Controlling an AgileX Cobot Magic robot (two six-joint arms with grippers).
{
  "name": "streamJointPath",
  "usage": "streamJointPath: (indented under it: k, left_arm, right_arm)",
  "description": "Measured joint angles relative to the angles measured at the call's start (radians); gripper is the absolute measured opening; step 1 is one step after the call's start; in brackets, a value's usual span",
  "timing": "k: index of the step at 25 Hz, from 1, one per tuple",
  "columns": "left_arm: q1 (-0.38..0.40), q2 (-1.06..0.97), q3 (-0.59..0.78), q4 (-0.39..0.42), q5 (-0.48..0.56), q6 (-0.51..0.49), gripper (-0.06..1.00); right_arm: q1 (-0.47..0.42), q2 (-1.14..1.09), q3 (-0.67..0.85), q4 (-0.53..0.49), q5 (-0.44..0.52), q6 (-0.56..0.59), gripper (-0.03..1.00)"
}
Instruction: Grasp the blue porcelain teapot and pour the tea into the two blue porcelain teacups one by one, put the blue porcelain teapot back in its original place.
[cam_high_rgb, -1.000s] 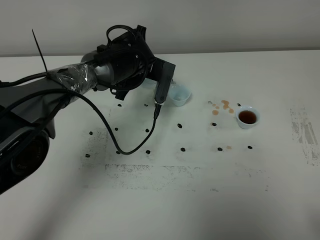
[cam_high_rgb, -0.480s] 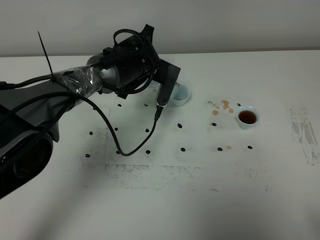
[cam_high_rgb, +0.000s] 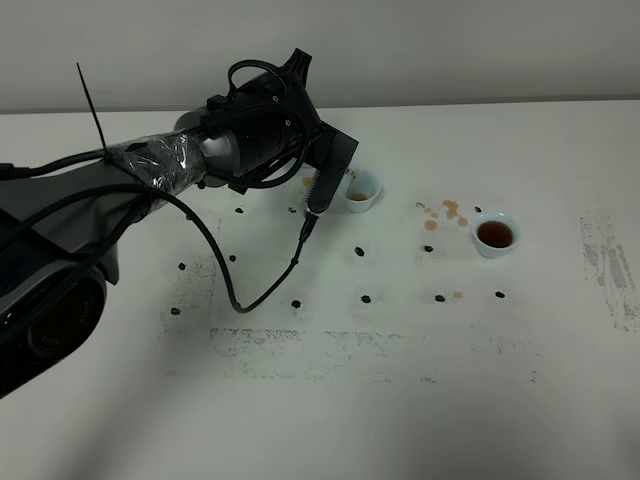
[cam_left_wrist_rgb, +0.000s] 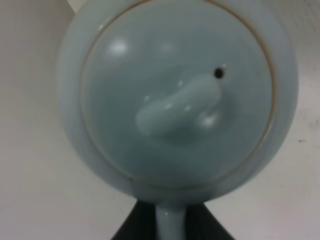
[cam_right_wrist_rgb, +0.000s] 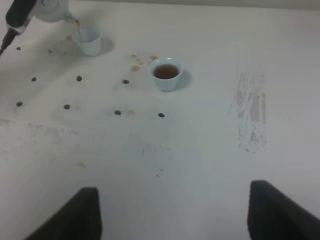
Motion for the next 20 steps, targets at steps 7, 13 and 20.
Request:
streamJointPath:
  k: [7,13,20]
  left_arm:
    - [0.0,0.0,0.0,0.0,0.0,0.016,0.04]
    - [0.0,0.0,0.0,0.001,-0.001,0.022,0.04]
    - [0.0,0.0,0.0,0.001,-0.001,0.024,0.04]
  right_arm:
    - [0.0,0.0,0.0,0.0,0.0,0.0,0.59]
    - [0.0,0.0,0.0,0.0,0.0,0.0,0.59]
    - [0.0,0.0,0.0,0.0,0.0,0.0,0.59]
